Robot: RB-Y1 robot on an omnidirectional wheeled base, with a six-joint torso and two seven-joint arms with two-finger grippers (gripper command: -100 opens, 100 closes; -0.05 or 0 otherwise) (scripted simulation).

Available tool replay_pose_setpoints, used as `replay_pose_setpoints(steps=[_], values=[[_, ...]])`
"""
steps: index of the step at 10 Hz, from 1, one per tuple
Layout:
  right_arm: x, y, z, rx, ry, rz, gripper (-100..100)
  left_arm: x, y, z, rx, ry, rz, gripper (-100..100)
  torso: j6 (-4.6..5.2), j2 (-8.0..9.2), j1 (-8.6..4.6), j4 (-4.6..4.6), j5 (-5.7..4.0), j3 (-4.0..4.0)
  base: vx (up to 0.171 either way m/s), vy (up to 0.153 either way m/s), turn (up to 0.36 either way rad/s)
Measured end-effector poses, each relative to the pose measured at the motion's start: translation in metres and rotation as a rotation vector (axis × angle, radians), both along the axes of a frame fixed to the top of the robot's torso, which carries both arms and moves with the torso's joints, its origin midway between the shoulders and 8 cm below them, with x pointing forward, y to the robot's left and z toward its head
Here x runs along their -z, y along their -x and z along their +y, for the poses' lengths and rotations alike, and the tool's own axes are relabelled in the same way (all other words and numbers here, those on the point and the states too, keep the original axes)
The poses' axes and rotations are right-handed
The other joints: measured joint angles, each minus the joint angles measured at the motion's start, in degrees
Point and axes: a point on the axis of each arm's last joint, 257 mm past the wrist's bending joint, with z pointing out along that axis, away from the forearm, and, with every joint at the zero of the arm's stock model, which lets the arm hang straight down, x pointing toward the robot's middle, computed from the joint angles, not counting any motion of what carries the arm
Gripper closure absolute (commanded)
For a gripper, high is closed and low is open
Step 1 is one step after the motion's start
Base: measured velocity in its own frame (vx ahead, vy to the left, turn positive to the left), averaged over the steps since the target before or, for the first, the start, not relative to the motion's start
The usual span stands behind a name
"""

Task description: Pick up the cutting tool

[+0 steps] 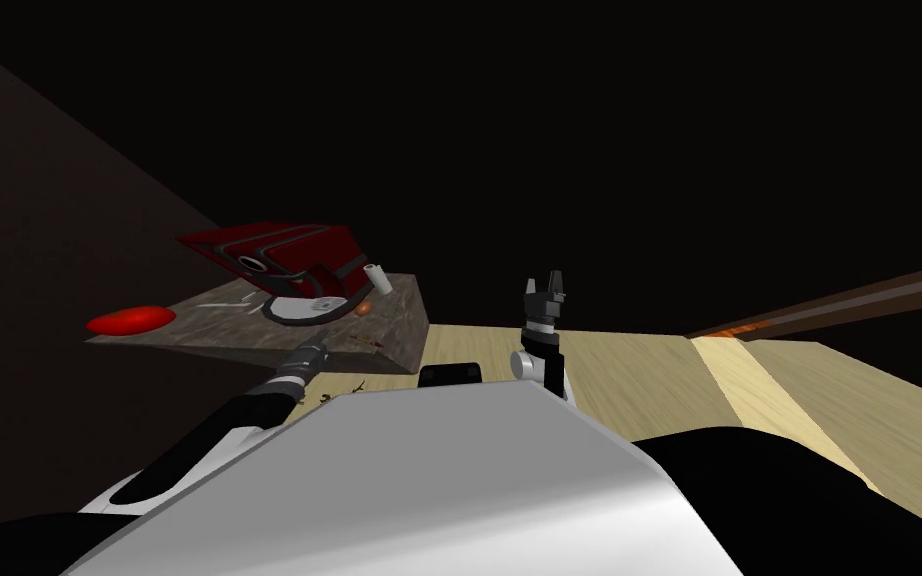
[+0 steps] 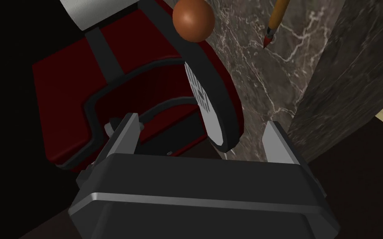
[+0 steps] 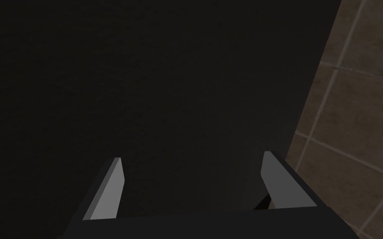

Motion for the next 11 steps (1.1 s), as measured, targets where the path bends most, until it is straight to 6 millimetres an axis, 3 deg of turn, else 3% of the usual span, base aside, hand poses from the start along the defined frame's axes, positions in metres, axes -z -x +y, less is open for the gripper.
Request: replay_pose_setpoints(steps=[11], values=[[0.000, 0.000, 0.000, 0.000, 0.000, 0.000, 0, 0.069, 0.087, 0.015, -0.059, 0.097, 0.388, -100, 0.01, -0.13, 0.10, -0.03, 0.02, -0.07, 0.063, 0.003, -0.038]])
